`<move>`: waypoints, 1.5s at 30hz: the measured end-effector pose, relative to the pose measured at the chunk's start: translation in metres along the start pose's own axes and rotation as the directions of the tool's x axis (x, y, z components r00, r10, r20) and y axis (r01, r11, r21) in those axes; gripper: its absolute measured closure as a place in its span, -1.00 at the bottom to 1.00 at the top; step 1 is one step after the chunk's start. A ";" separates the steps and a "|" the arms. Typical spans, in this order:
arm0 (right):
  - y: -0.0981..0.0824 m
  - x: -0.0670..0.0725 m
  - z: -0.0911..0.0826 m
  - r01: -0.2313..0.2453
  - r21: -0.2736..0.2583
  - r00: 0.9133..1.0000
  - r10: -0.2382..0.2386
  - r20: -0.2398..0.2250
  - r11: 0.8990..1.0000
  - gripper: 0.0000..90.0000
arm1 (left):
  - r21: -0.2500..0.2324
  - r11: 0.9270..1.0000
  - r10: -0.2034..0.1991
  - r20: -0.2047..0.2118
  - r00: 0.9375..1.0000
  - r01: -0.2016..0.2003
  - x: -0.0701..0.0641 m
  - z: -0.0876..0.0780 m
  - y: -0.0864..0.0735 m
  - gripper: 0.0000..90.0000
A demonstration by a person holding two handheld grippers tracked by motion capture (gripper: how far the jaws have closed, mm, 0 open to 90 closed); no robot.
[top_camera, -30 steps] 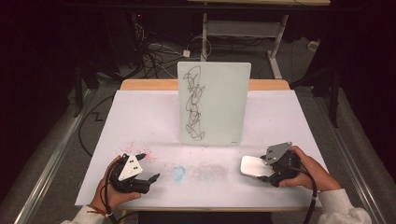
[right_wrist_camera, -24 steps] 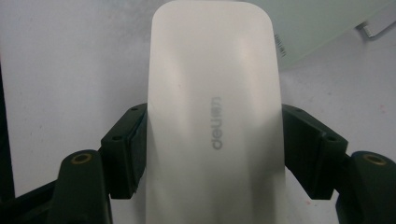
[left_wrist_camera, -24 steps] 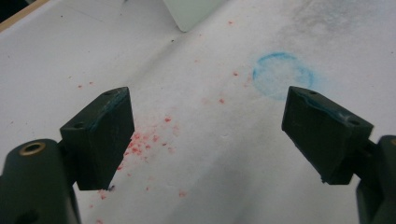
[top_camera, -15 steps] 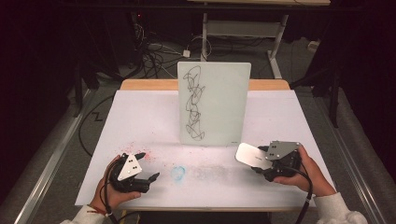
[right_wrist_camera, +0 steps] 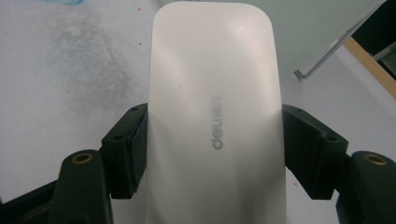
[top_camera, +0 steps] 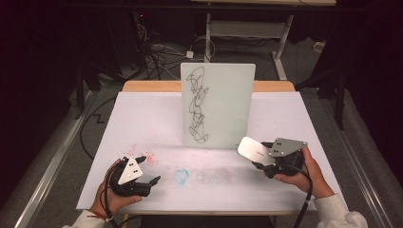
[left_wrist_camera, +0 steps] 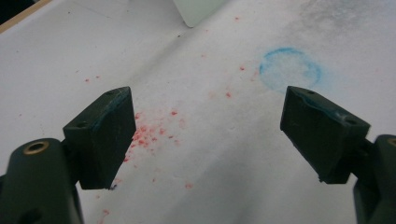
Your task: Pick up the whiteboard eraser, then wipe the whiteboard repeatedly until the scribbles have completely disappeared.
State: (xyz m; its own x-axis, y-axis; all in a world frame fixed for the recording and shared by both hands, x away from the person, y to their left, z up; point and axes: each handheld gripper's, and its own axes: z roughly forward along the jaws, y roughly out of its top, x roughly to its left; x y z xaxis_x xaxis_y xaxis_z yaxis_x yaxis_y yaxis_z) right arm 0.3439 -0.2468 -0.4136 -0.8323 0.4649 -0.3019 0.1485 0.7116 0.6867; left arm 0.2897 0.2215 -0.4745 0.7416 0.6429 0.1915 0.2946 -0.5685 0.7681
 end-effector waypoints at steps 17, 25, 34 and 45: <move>0.014 0.007 0.006 -0.001 -0.064 0.999 0.003 0.036 0.998 -0.31 | 0.000 1.000 0.006 -0.010 1.000 -0.006 0.000 -0.004 -0.004 -0.61; 0.020 0.011 0.010 -0.013 -0.091 0.996 0.021 0.090 0.996 -0.31 | 0.002 1.000 -0.003 -0.010 1.000 0.003 0.000 -0.003 -0.004 -0.61; 0.047 0.020 0.024 0.023 -0.131 0.985 0.000 0.173 0.991 -0.31 | 0.006 1.000 -0.001 -0.014 1.000 0.001 -0.002 -0.003 -0.004 -0.61; 0.105 0.025 0.041 0.139 -0.197 0.915 -0.050 0.400 0.971 -0.31 | 0.003 1.000 0.005 -0.016 1.000 -0.005 -0.003 -0.004 -0.003 -0.61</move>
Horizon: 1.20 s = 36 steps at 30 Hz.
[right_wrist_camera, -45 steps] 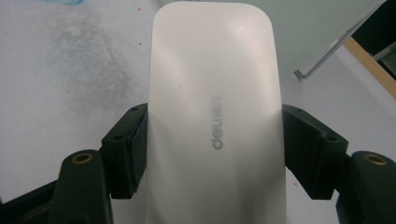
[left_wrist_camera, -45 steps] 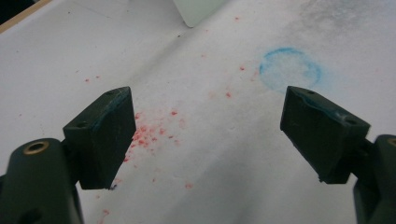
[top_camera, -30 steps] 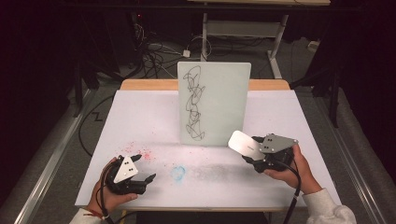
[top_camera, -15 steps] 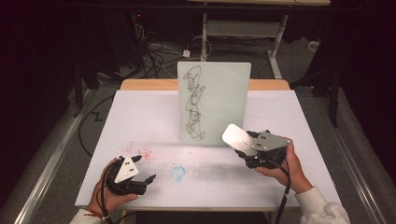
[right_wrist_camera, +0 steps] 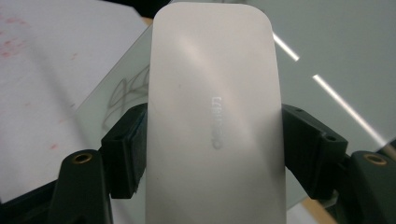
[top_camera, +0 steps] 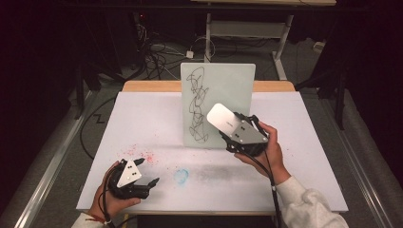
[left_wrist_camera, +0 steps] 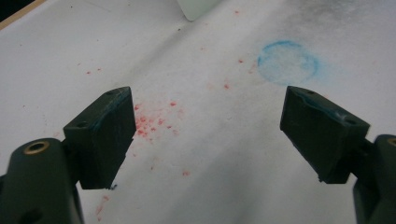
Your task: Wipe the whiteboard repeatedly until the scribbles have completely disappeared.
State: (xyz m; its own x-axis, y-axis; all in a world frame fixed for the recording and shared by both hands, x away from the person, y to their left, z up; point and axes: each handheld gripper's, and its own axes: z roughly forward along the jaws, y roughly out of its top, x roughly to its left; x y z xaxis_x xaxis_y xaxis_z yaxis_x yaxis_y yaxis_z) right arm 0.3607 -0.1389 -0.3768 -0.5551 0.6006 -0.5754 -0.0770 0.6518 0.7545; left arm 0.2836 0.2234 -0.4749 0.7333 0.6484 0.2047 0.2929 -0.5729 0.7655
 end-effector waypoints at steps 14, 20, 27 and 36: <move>0.075 -0.016 0.042 0.089 -0.045 0.976 -0.078 0.204 0.995 -0.31 | -0.005 1.000 0.007 0.000 1.000 -0.007 0.000 -0.002 0.000 -0.61; 0.088 -0.023 0.061 0.077 -0.026 0.965 -0.068 0.253 0.997 -0.31 | -0.017 1.000 0.005 0.004 1.000 -0.005 0.000 -0.003 -0.001 -0.61; 0.084 -0.021 0.080 0.056 0.011 0.968 -0.057 0.245 0.998 -0.31 | -0.023 1.000 0.008 0.006 1.000 -0.008 0.000 -0.004 -0.001 -0.61; 0.075 -0.006 0.085 0.095 0.020 0.962 -0.096 0.255 0.995 -0.31 | -0.020 1.000 0.008 0.005 1.000 -0.008 0.000 -0.004 -0.001 -0.61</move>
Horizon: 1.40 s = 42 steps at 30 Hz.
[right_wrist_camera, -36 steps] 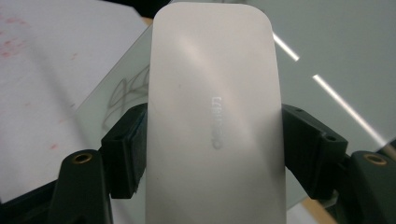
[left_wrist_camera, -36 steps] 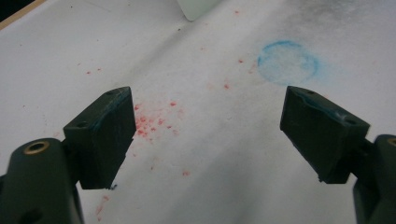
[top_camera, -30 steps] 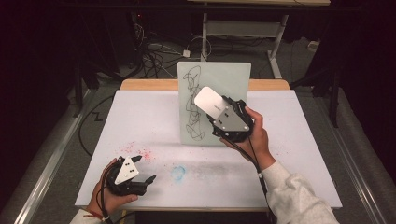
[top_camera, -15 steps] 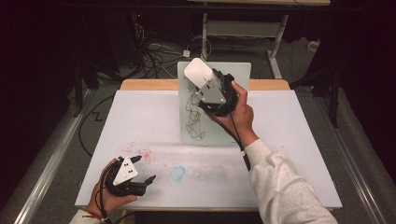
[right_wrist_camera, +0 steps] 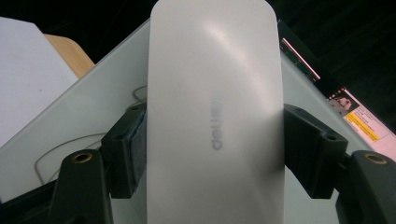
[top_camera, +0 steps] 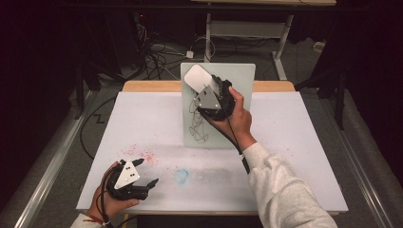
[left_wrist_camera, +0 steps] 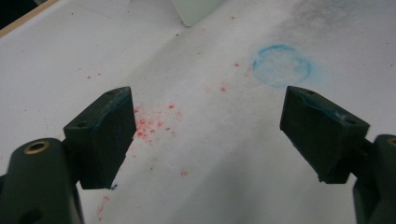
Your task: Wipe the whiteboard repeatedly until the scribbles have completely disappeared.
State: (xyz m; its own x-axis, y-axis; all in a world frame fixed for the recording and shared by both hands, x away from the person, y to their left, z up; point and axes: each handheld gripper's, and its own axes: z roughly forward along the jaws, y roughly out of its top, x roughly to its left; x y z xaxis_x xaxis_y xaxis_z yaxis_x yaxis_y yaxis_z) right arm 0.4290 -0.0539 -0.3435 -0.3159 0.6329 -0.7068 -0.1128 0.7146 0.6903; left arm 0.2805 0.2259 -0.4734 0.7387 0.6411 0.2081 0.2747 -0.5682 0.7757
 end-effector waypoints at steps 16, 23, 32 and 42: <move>-0.002 -0.020 0.000 -0.016 -0.020 0.997 0.018 0.072 1.000 -0.31 | -0.003 1.000 -0.002 0.004 1.000 0.002 0.000 0.001 0.000 -0.61; -0.001 0.005 0.002 0.019 -0.013 0.997 -0.018 0.074 1.000 -0.31 | -0.006 1.000 -0.002 0.009 1.000 0.002 0.000 0.001 0.001 -0.61; -0.007 0.026 0.001 0.066 -0.007 0.998 -0.066 0.012 0.998 -0.31 | -0.010 1.000 -0.002 0.010 1.000 0.002 -0.001 0.000 0.001 -0.61; -0.003 0.013 0.003 0.021 -0.019 0.997 -0.019 0.079 1.000 -0.31 | -0.011 1.000 -0.001 0.009 1.000 0.002 -0.001 -0.001 0.000 -0.61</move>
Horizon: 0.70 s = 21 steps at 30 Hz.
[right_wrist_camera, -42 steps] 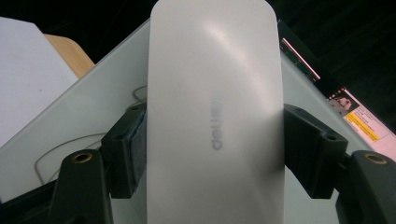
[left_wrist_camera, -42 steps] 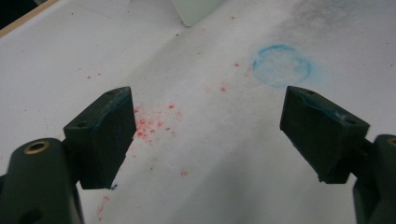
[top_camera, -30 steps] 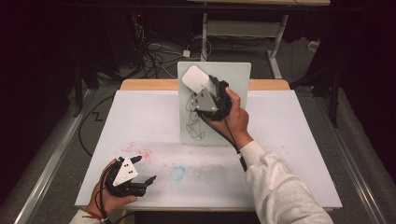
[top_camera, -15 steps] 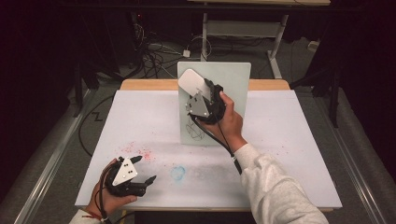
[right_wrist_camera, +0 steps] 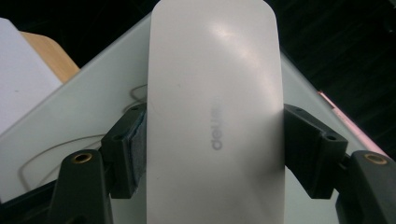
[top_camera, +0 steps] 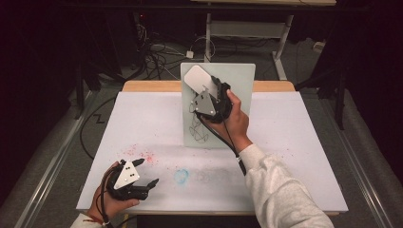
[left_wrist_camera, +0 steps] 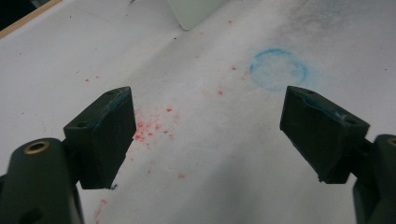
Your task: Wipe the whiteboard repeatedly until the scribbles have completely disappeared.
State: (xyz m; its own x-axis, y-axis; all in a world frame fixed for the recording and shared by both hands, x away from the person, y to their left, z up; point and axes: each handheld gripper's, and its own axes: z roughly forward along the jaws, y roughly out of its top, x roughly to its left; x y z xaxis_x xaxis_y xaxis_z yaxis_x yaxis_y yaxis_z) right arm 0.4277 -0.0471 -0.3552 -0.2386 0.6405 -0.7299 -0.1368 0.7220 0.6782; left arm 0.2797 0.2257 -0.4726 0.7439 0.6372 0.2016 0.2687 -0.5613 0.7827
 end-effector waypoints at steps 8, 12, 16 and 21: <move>-0.013 0.030 -0.008 0.078 0.022 0.996 -0.077 -0.049 0.997 -0.31 | 0.002 1.000 0.002 -0.002 1.000 -0.002 -0.001 0.000 0.000 -0.61; -0.010 0.021 -0.007 0.084 0.024 0.996 -0.083 -0.044 0.996 -0.31 | 0.003 1.000 0.003 0.000 1.000 -0.003 -0.001 0.000 0.000 -0.61; -0.003 0.002 -0.003 0.049 0.020 0.999 -0.049 -0.011 0.999 -0.31 | 0.005 1.000 0.000 0.001 1.000 0.000 0.000 0.001 0.000 -0.61; 0.008 -0.016 0.003 -0.002 0.014 1.000 0.002 0.031 1.000 -0.31 | 0.004 1.000 -0.001 0.002 1.000 0.001 0.000 0.001 0.000 -0.60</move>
State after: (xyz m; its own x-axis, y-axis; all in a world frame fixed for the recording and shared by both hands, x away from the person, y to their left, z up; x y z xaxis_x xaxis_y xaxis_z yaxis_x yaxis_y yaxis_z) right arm 0.4333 -0.0507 -0.3379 -0.2087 0.6497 -0.7310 -0.1229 0.7241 0.6787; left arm 0.2802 0.2253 -0.4733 0.7452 0.6363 0.1996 0.2716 -0.5630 0.7806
